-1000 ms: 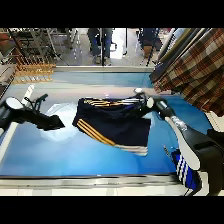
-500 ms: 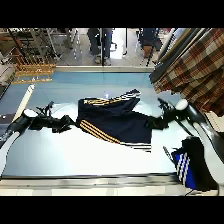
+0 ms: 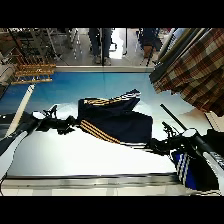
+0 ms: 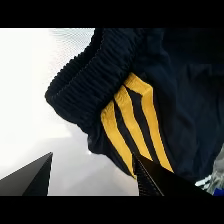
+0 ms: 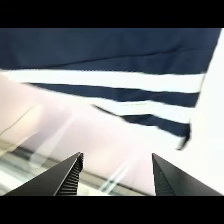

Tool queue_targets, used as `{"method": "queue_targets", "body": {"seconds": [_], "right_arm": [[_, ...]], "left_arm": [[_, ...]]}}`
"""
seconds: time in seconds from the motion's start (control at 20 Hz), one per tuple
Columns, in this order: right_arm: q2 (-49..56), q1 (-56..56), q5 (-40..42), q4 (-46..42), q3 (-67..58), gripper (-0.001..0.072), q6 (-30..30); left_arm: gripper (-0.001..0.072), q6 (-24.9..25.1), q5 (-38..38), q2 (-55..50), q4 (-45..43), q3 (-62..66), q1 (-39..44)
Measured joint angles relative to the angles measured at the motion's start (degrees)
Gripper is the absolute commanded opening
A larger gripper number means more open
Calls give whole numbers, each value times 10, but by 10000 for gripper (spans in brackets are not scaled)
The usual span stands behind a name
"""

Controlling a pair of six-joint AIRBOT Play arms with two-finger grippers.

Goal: Fold the clothes and pants, and hang the long-sleeved shirts on hangers.

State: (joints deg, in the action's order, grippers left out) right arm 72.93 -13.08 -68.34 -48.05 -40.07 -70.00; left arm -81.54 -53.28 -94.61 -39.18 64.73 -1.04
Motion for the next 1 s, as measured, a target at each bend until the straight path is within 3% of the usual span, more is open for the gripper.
{"method": "queue_targets", "body": {"seconds": [0.15, 0.2, 0.3, 0.35, 0.4, 0.45, 0.55, 0.6, 0.65, 0.7, 0.75, 1.0], "right_arm": [[-3, -5, 11, -24, 9, 525, -15], [-2, -6, 18, -26, 10, 525, -16], [7, -7, 30, -25, 13, 523, -20], [13, -7, 38, -22, 13, 518, -22], [21, -8, 47, -12, 13, 499, -24], [28, -8, 55, 0, 13, 466, -24], [38, -7, 82, 24, 14, 361, -19], [42, -7, 97, 33, 14, 240, -16], [45, -7, 114, 40, 14, 183, -14], [47, -8, 123, 43, 14, 63, -12], [48, -7, 134, 46, 15, 18, -10], [44, -8, 129, 66, 15, 15, 11]], "left_arm": [[455, -20, 28, -9, 6, 0, 11], [455, -27, 37, -12, 6, 0, 13], [339, -38, 51, -21, 15, 0, 16], [337, -41, 59, -25, 20, 0, 17], [247, -43, 67, -29, 27, 0, 18], [96, -45, 73, -31, 36, 0, 18], [36, -47, 93, -35, 56, 0, 19], [9, -49, 101, -36, 66, 0, 19], [9, -49, 107, -36, 76, 0, 19], [9, -49, 111, -37, 83, 0, 19], [8, -50, 112, -37, 89, 0, 19], [5, -37, 102, -34, 105, 0, 19]]}}
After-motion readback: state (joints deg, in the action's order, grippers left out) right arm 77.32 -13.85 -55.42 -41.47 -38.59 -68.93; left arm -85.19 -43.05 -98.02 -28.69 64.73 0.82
